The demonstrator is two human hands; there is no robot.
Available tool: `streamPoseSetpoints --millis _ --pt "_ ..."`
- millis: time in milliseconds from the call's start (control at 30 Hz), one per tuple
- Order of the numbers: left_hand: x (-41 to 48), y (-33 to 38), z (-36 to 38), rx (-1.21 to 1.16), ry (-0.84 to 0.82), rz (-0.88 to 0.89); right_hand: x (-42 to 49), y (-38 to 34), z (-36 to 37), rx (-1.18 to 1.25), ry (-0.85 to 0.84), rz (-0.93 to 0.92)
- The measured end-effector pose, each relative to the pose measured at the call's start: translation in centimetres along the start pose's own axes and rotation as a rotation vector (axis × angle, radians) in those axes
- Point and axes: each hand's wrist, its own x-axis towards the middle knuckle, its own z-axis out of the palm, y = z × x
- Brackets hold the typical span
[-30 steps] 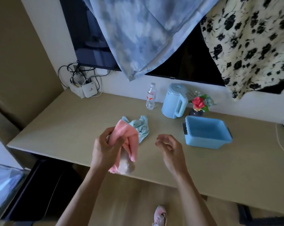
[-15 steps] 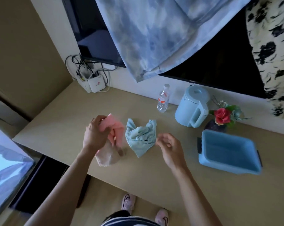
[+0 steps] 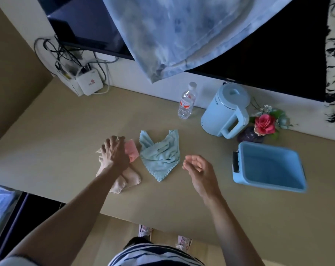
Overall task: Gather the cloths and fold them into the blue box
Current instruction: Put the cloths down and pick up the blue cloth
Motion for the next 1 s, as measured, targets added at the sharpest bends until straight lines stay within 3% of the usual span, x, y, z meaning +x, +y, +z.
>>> streamPoseSetpoints --millis 100,200,367,567,633,767,833,1000 --pt "0.4 2.7 1.5 0.048 0.088 0.155 -0.1 0.4 -0.6 -0.008 0.036 0.017" --pt "0.5 5.0 2.7 0.056 0.054 0.238 -0.1 0.8 -1.1 -0.022 0.057 0.04" --pt "-0.2 7.0 4.8 -0.02 -0.217 0.423 -0.3 1.4 -1.6 -0.02 0.086 0.062" --pt "-0.3 7.5 6.4 0.057 -0.448 0.385 -0.5 1.7 -1.8 -0.032 0.07 0.069" --pt "-0.4 7.7 5.9 0.041 -0.4 0.415 -0.6 1.8 -2.0 -0.028 0.072 0.07" --pt "-0.7 9.1 2.6 -0.147 -0.096 0.584 -0.4 1.2 -2.7 -0.051 0.088 0.047" --pt "-0.9 10.6 -0.2 -0.285 -0.029 0.693 0.0 0.1 -3.3 -0.09 0.097 -0.014" --pt "-3.4 15.0 -9.3 -0.605 -0.194 0.787 1.7 -3.6 -4.9 -0.163 0.008 -0.238"
